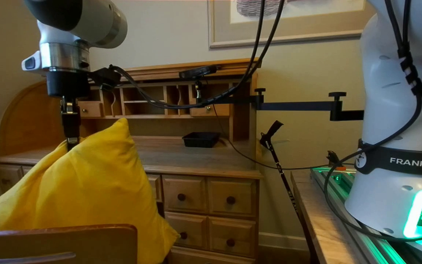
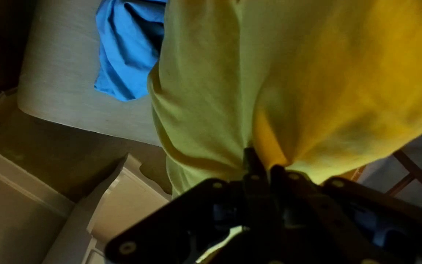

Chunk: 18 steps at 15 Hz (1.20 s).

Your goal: Put the pillow on the chair

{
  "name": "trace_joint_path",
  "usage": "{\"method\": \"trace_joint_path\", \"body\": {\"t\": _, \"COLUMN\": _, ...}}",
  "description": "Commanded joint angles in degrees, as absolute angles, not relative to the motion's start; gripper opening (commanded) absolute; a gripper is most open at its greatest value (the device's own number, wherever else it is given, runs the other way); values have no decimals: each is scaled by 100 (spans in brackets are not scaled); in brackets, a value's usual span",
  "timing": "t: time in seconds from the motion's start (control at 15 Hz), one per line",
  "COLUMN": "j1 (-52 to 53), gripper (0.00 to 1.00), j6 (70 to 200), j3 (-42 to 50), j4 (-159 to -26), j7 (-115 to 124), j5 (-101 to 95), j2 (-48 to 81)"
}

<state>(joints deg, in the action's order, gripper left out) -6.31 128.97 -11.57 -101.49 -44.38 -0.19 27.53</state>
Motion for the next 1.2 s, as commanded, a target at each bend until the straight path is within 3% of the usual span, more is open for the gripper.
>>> {"method": "trace_joint_path", "body": {"t": 0.0, "j1": -538, "gripper": 1, "j6": 12834, "j3": -1014, "j4": -10072, "j7": -4348, "j5": 183, "j2": 2720}}
{"method": "trace_joint_path", "body": {"t": 1.13, "j1": -458, "gripper": 1, "j6": 13403, "j3": -942, "j4": -9656, "j7": -2509, "j5": 466, "j2": 3427}}
